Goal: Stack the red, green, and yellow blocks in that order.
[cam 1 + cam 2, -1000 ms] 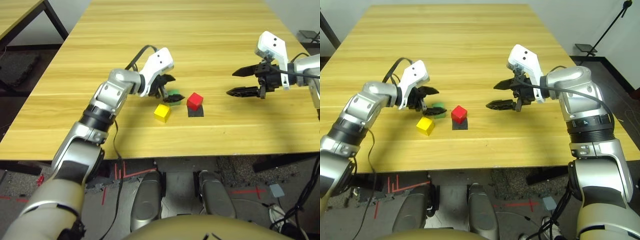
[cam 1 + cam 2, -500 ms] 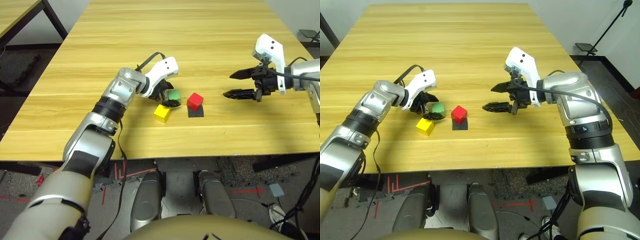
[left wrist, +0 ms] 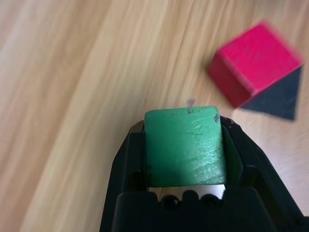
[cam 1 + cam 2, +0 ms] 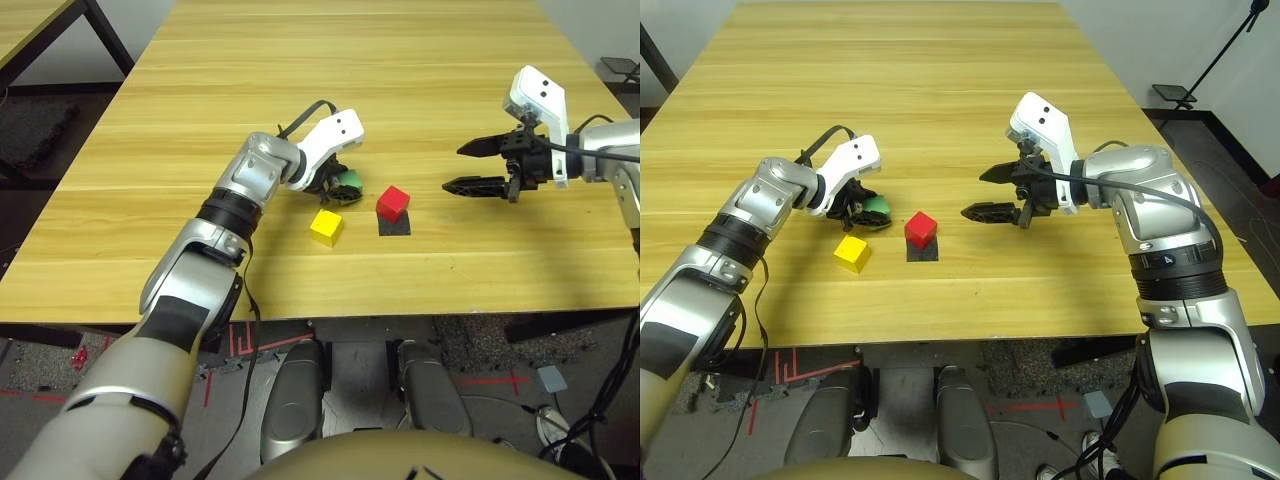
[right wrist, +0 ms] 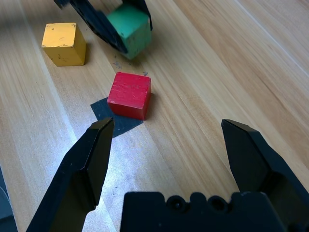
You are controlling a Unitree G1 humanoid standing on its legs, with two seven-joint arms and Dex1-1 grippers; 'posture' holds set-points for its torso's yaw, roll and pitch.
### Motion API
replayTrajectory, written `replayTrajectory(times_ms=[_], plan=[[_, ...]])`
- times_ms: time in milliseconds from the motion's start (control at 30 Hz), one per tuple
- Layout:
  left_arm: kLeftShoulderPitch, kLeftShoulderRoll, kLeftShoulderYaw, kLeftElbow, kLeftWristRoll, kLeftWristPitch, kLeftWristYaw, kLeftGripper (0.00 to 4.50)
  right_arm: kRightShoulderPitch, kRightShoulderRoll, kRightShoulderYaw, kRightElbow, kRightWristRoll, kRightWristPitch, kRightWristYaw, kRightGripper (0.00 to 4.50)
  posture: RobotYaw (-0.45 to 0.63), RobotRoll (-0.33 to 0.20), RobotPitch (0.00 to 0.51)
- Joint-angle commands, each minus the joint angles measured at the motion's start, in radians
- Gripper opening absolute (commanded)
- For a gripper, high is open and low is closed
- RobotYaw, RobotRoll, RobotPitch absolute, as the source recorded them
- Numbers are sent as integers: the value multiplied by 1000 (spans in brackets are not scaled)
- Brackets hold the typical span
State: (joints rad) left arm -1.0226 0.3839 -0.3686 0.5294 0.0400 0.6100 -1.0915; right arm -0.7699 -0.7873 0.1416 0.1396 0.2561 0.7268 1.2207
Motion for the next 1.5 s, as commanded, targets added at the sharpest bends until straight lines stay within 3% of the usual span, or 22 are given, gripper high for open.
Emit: replayTrajectory(times_ms=[33, 167, 300, 600, 1333, 1367, 1500], plan=[[-39, 2, 16, -164, -30, 201, -2, 2118, 28, -11, -17, 4, 10, -11, -5, 4500, 243, -46, 117], [-65, -21, 13, -298, -71, 402, 24, 2118, 50, -11, -25, -4, 15, -5, -17, 4500, 243, -37, 117], [-68, -72, 18, -350, -110, 485, 70, 2118, 66, -8, -31, -12, 18, -4, -31, 4500, 228, -34, 119], [-13, -174, 9, -286, -145, 516, 204, 2118, 110, -34, -58, -52, 28, 20, -38, 4500, 190, -36, 128], [6, -196, 0, -217, -164, 445, 260, 2118, 130, -47, -75, -98, 60, 59, -69, 4500, 168, -39, 146], [8, -195, -2, -220, -166, 446, 261, 2833, 130, -46, -75, -97, 59, 57, -69, 4500, 170, -39, 146], [15, -184, -9, -238, -164, 435, 264, 4064, 127, -37, -72, -92, 59, 52, -71, 4500, 179, -38, 143]])
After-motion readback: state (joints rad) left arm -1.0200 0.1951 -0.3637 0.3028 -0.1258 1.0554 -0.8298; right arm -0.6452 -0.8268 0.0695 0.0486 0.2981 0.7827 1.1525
